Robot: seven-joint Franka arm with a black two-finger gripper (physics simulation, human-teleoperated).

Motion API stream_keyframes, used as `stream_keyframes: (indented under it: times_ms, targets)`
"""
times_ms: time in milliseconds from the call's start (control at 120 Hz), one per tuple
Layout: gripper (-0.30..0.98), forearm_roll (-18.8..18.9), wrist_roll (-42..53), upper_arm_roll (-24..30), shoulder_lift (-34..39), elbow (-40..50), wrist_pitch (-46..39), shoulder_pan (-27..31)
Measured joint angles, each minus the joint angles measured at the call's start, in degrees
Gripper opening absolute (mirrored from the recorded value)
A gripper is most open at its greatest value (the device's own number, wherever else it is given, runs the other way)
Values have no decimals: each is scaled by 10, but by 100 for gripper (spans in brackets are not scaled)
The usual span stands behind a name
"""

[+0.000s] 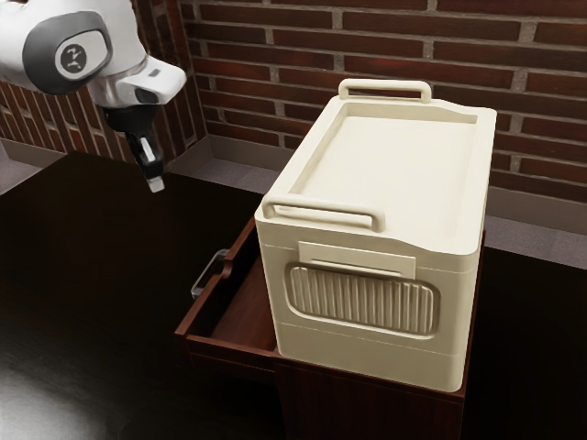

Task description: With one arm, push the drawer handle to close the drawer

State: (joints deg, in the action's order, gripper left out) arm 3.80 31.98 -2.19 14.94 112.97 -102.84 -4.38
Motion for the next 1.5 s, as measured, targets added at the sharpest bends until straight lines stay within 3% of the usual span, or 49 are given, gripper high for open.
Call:
stream_keyframes:
  times_ms: [142, 358, 658, 1208, 1500]
  targets:
    - [-8, 23, 107, -22, 15, 102, -120, 2]
    - [-9, 39, 256, -45, -39, 142, -251, 4]
    - [-10, 48, 406, -48, -102, 172, -369, 4]
    - [-10, 64, 558, -46, -152, 173, -450, 5]
    - [-10, 34, 604, -42, -118, 210, -455, -8]
